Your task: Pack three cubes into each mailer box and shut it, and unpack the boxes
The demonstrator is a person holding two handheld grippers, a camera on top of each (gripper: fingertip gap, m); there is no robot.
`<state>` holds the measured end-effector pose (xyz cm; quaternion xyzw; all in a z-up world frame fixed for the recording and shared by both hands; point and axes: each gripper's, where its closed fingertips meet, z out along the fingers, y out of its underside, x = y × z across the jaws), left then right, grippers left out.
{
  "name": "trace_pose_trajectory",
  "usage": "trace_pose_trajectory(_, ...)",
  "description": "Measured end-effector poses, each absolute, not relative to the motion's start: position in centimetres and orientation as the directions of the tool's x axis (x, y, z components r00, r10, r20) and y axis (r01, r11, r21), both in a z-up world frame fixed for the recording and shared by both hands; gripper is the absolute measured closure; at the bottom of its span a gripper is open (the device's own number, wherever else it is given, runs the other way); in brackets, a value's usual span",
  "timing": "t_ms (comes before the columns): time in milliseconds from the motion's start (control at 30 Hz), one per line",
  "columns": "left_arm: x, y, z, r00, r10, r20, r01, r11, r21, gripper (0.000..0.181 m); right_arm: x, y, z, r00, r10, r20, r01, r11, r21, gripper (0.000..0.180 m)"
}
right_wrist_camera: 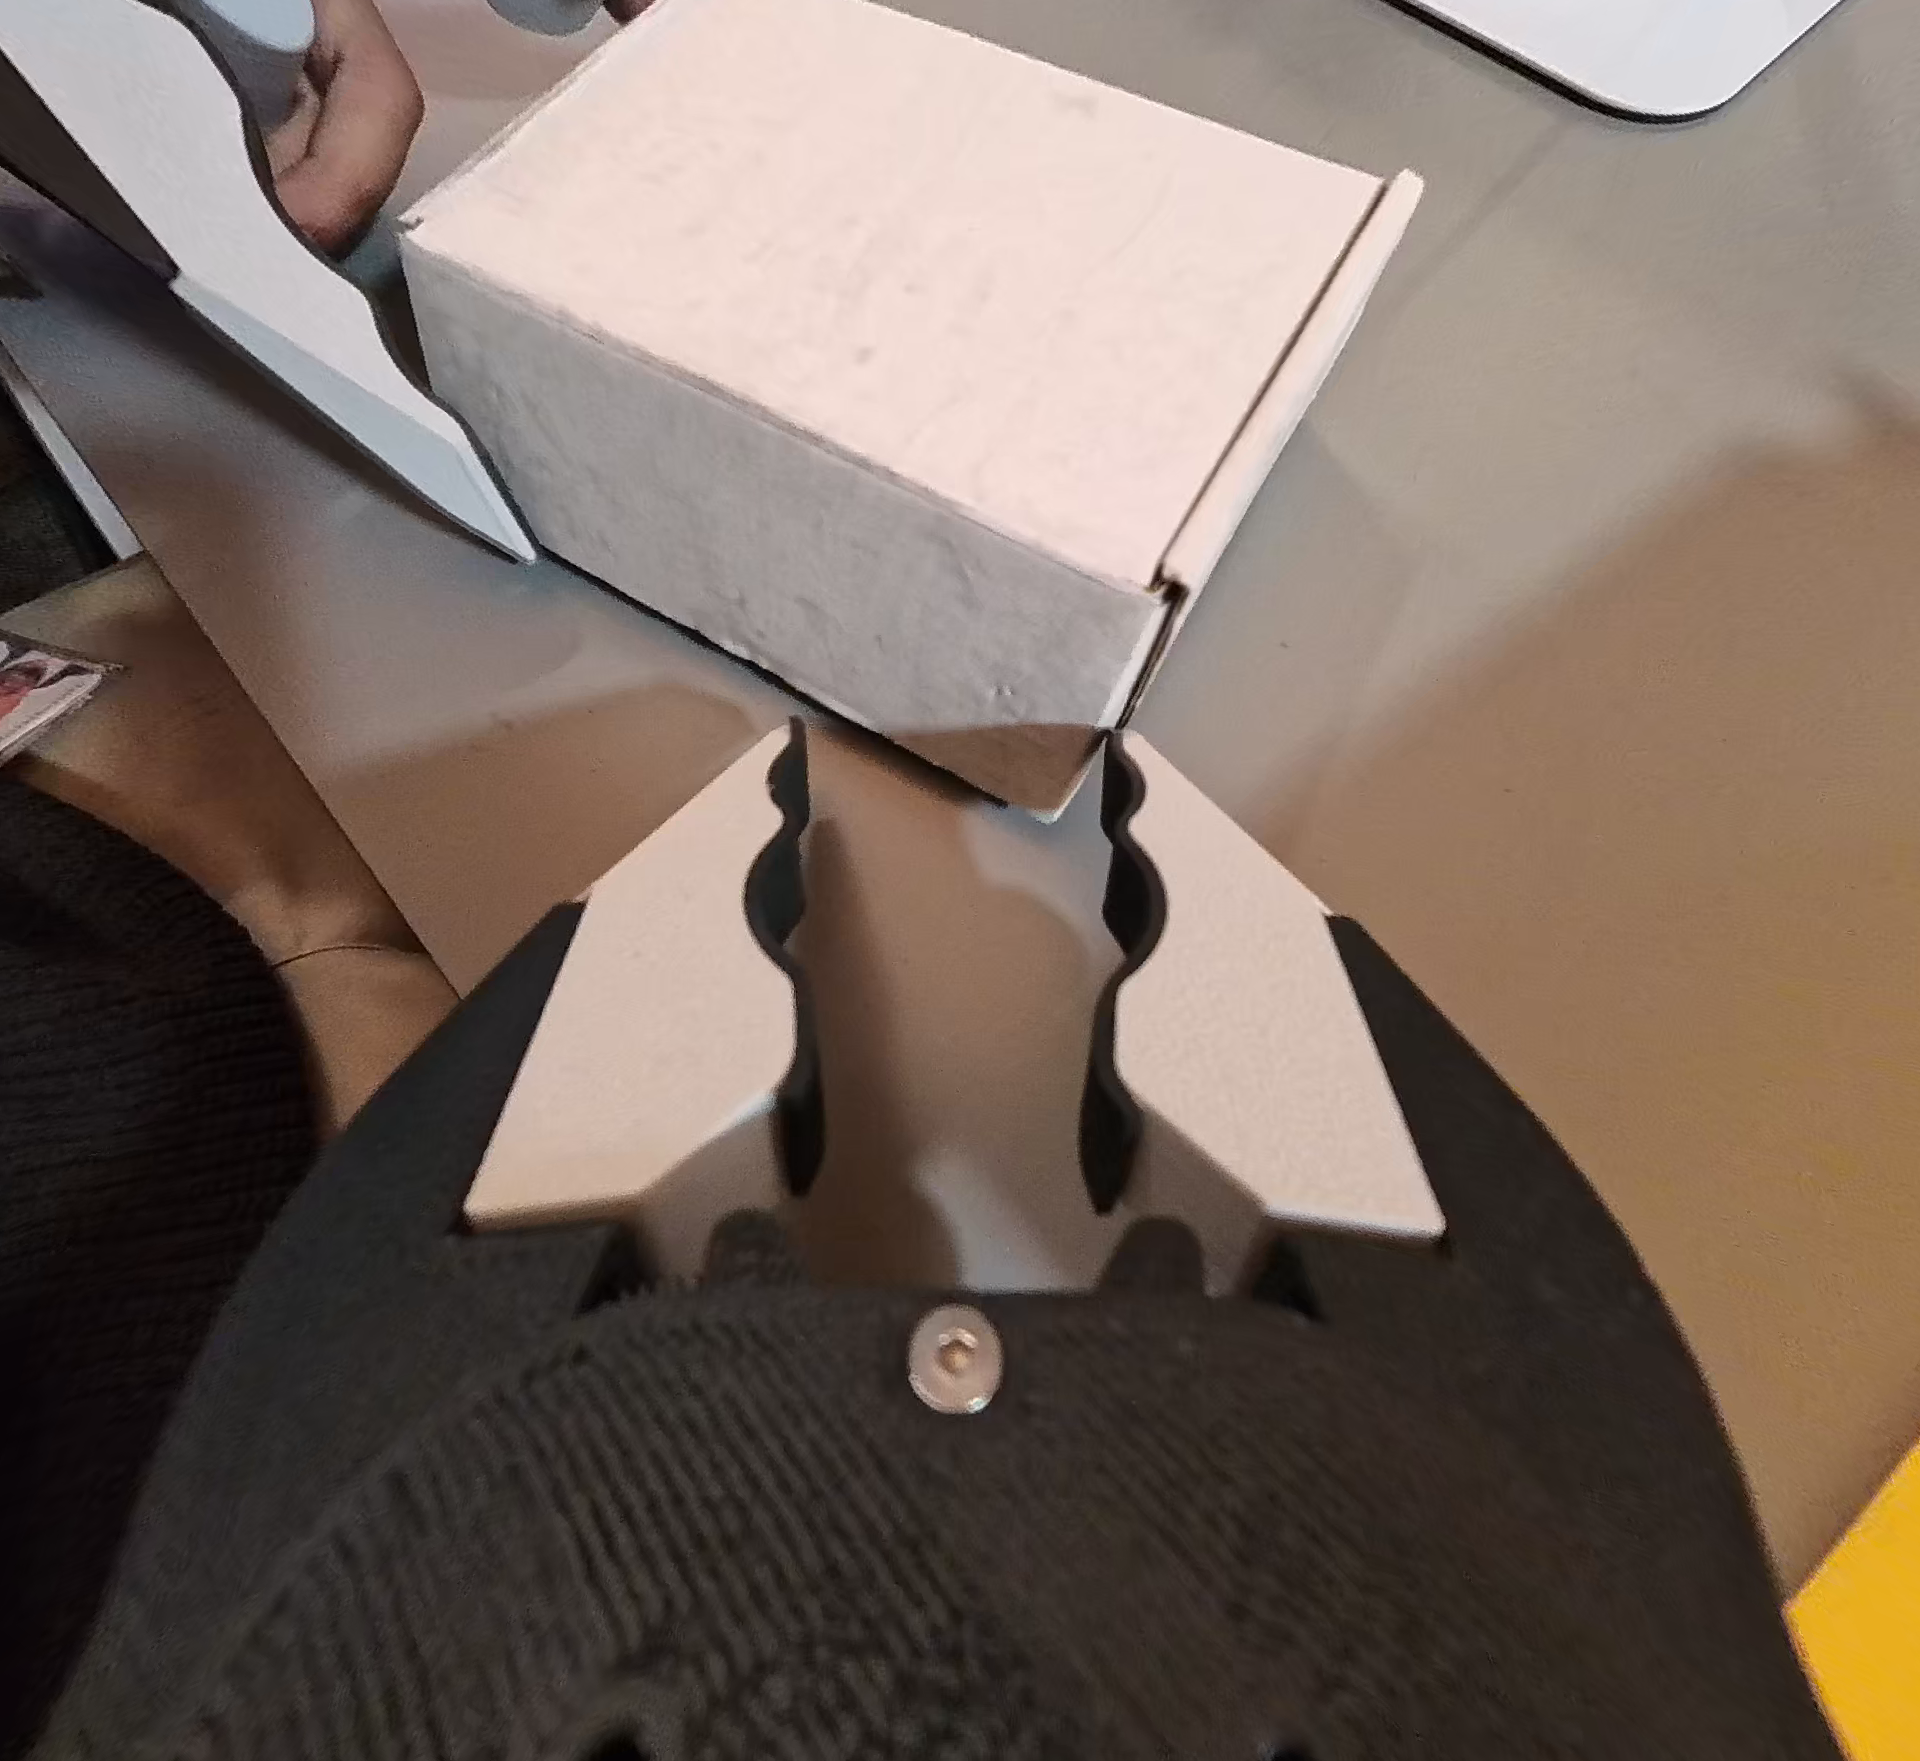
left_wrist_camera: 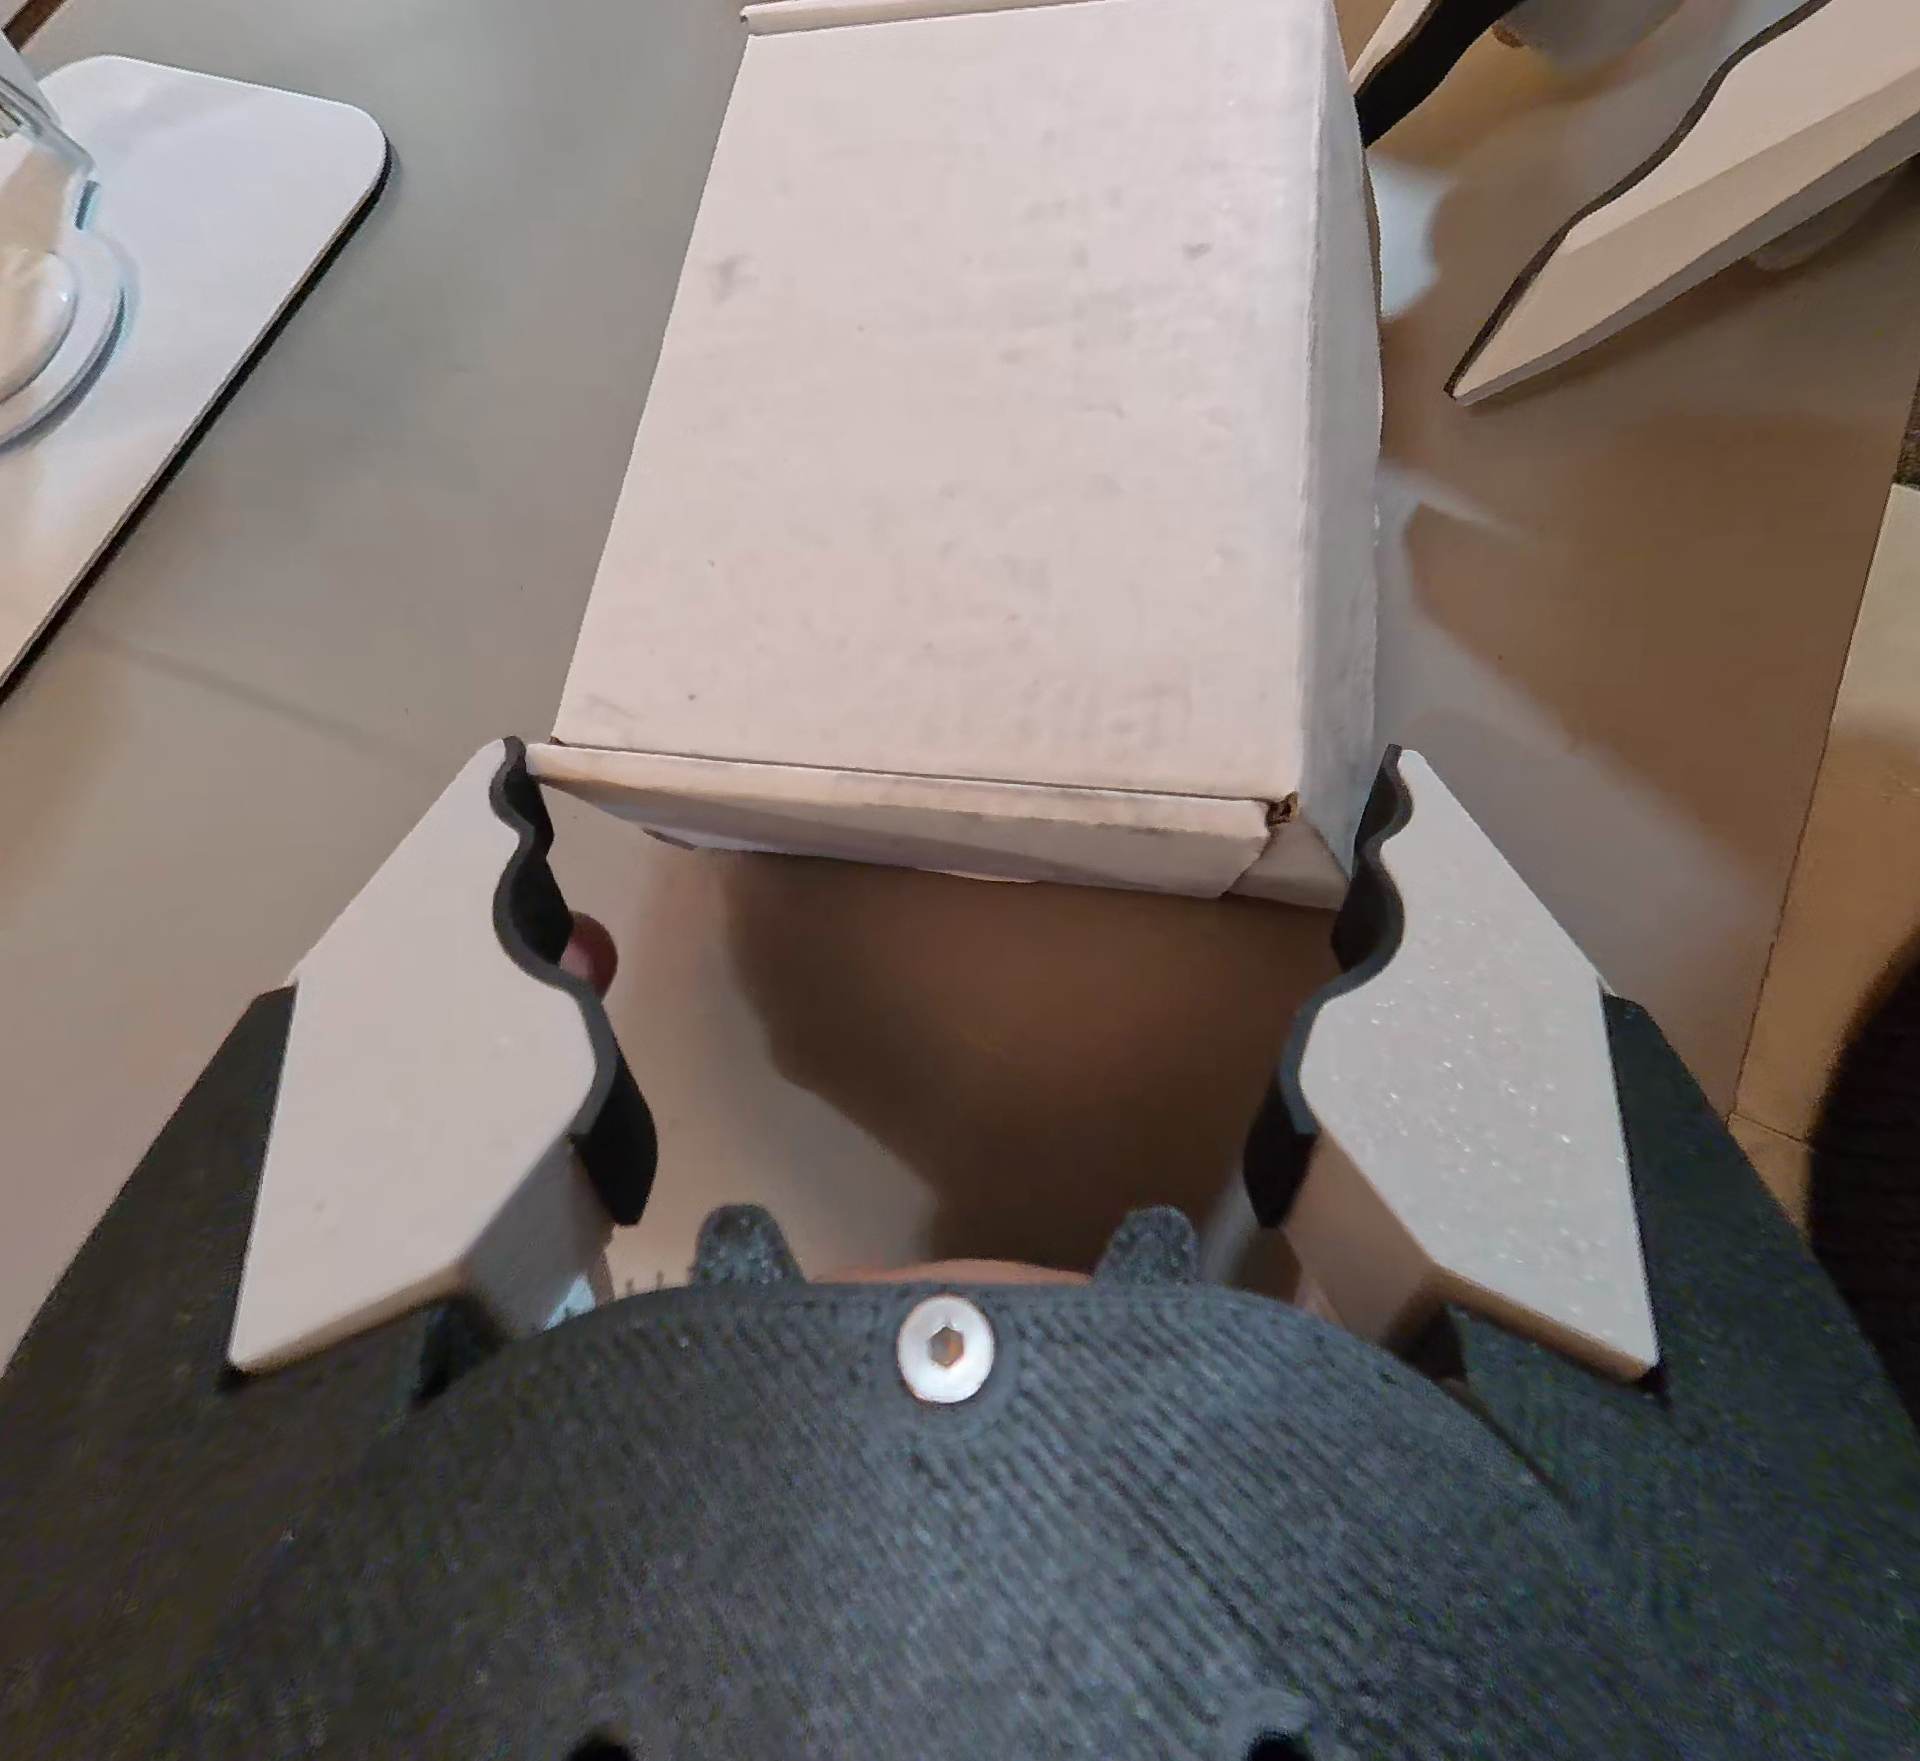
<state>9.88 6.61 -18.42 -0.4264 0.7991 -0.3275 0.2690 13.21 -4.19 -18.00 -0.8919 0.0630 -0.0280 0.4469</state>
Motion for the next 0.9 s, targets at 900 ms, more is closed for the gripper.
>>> trace_pose_trajectory(900, 4.4, 11.0, -17.3, -0.412, -0.911, -0.001, -0.542, 0.246, -0.803, 0.049, 9.4, 0.1, -15.1, 0.988, 0.146, -0.054, 0.024, -0.481, -0.877, 0.139)
